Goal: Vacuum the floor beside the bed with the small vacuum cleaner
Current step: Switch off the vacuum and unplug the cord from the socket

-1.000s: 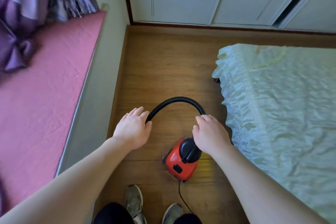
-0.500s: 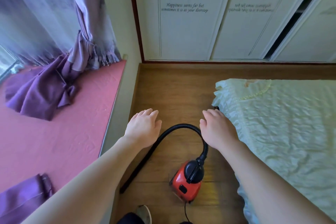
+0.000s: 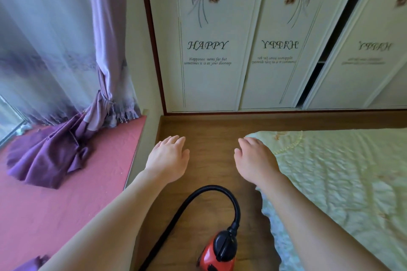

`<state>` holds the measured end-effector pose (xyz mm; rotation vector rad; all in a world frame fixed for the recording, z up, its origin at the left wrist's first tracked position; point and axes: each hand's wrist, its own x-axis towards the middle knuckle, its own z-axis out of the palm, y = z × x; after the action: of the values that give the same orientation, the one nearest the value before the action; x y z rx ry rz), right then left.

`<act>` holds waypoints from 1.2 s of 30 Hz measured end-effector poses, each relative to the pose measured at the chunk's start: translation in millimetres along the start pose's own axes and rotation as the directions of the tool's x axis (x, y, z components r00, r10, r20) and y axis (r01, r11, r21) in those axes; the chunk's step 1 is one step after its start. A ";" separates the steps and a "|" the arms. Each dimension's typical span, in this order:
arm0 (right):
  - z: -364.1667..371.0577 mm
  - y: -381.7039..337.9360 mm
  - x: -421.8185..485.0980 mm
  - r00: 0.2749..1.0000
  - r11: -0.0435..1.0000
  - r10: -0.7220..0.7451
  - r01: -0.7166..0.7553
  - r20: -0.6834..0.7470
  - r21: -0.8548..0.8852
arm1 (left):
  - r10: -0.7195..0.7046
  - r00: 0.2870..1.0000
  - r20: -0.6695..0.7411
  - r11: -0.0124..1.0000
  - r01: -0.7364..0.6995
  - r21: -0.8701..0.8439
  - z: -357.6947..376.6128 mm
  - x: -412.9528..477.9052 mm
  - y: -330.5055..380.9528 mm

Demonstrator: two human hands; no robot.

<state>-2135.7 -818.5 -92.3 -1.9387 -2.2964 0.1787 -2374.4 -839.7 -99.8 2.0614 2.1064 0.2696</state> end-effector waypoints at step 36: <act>-53.2 28.8 -36.3 0.833 0.849 0.517 -0.528 -0.197 -0.004 | 0.590 0.795 0.139 0.803 -0.596 -0.001 -42.0 119.9 74.9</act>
<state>-2092.4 -849.1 -45.8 -2.4546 -1.6215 -0.0245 -2315.3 -718.3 -40.5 2.6370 1.3384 0.1589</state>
